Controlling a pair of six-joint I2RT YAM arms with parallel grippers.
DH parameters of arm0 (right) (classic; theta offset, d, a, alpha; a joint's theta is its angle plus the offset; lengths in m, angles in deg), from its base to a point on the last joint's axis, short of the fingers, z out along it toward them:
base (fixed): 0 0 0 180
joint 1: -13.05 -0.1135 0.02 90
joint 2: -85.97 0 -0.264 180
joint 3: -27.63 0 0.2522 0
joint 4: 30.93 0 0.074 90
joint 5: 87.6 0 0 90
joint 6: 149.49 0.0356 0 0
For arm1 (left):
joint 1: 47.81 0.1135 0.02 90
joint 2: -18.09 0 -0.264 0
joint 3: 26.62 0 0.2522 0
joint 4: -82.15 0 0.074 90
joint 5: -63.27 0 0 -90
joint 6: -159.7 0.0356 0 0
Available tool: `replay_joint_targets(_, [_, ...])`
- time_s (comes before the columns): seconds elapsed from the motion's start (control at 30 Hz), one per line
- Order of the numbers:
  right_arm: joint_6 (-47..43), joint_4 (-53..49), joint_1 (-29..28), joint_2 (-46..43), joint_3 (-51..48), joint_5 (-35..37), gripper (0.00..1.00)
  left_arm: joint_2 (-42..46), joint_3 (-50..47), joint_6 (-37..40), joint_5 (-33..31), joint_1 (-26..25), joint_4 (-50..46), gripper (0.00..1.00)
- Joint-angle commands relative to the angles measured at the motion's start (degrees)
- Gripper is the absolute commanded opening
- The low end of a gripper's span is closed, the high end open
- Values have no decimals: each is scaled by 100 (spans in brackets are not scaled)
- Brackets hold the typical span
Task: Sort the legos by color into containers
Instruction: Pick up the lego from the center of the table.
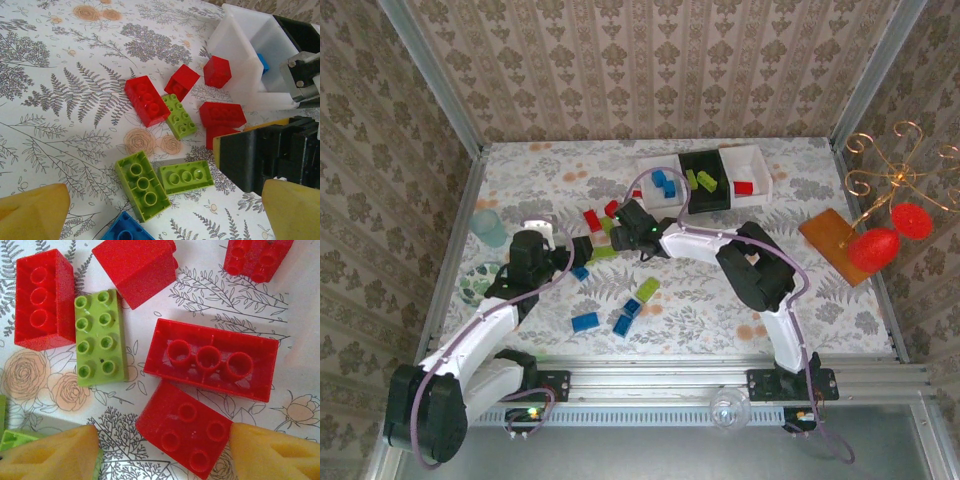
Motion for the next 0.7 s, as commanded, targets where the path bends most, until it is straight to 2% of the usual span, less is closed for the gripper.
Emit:
replay_joint_targets(0.0, [314, -373, -29, 212, 212, 545, 69, 121, -99, 50, 61, 33, -133, 100])
replay_joint_targets(0.2, [346, -469, -155, 328, 318, 959, 68, 44, -156, -29, 532, 37, -261, 100])
replay_joint_targets(0.37, [414, -355, -149, 479, 366, 986, 68, -15, -327, 13, 943, 39, 18, 100])
replay_joint_targets(0.67, [674, -77, -56, 724, 448, 808, 68, 29, -352, 13, 819, 37, 0, 100])
